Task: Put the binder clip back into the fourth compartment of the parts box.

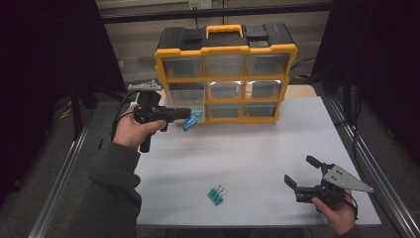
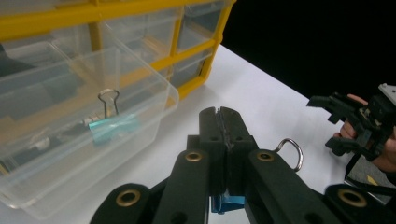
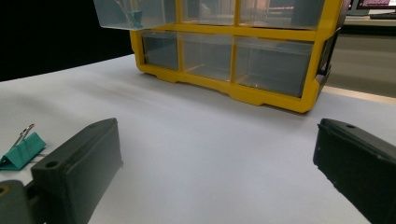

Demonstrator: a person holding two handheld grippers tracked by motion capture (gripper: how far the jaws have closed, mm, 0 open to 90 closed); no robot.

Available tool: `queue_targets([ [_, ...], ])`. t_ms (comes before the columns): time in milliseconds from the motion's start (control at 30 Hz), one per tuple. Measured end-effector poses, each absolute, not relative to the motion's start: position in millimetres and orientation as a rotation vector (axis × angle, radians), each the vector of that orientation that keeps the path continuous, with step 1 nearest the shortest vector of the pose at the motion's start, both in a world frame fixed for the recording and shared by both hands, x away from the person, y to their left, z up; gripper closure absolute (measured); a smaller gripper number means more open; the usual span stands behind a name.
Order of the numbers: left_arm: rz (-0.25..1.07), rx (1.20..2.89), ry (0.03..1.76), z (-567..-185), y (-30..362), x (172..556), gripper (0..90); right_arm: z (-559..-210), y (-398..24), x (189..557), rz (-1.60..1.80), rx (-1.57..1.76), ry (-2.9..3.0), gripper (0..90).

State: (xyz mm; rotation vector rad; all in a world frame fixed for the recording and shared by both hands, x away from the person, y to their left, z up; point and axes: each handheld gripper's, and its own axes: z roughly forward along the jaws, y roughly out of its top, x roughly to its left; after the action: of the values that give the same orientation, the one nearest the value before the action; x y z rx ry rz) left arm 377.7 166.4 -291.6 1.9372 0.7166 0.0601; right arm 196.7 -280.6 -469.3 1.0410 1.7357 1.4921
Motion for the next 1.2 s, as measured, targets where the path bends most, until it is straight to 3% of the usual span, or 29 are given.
queue_targets([
  [833,0.149,1.943,0.768,-258,161,417,89.3,-469,-281,197,1.498,1.038,1.734,0.5],
  [1200,0.211,1.938,0.825,-266,158,438,89.3,-470,-281,197,1.498,1.033,1.737,0.5],
])
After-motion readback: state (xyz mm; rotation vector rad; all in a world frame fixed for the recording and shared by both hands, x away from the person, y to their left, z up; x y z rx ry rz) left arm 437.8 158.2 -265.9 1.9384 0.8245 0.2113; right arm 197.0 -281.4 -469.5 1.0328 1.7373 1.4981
